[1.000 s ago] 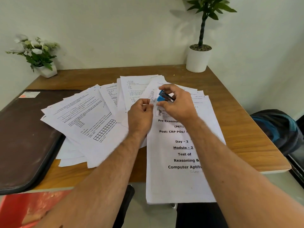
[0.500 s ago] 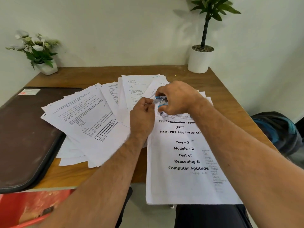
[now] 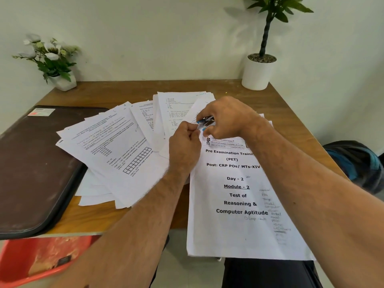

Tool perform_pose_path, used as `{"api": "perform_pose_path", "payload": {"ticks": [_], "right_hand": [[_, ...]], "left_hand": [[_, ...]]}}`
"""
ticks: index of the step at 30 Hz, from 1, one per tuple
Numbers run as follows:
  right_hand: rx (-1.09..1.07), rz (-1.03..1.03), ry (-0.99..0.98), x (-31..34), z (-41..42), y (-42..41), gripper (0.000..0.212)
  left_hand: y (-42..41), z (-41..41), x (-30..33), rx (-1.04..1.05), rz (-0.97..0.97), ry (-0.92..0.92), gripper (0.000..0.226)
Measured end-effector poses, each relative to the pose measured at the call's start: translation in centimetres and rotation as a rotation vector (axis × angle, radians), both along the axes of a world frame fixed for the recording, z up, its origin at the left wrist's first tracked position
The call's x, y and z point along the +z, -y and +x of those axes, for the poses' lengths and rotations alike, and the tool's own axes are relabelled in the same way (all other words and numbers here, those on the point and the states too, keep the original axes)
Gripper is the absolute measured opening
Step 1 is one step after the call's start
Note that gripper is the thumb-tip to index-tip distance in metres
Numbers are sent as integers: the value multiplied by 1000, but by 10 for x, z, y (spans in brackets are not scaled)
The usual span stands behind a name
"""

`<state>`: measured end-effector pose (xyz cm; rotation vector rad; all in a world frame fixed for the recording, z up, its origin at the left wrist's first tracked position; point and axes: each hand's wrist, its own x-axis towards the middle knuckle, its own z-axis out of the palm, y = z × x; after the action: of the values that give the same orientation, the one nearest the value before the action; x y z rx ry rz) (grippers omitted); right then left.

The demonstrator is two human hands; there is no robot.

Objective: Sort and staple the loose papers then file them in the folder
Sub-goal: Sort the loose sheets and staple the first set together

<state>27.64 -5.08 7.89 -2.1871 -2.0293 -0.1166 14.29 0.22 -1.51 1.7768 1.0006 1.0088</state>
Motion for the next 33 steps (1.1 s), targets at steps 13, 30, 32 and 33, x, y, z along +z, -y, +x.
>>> {"api": "perform_pose_path", "payload": {"ticks": [13, 30, 32, 33], "right_hand": [[-16, -10, -8, 1, -3, 2, 40], [-9, -5, 67, -4, -3, 0, 35], [-3, 16, 79, -6, -4, 0, 28], [-5, 27, 87, -8, -5, 0, 25]], "left_hand": [[2, -1, 3, 1, -3, -26, 3], [3, -2, 4, -12, -3, -42, 4], [3, -1, 5, -15, -10, -44, 4], [3, -1, 5, -19, -10, -45, 6]]}}
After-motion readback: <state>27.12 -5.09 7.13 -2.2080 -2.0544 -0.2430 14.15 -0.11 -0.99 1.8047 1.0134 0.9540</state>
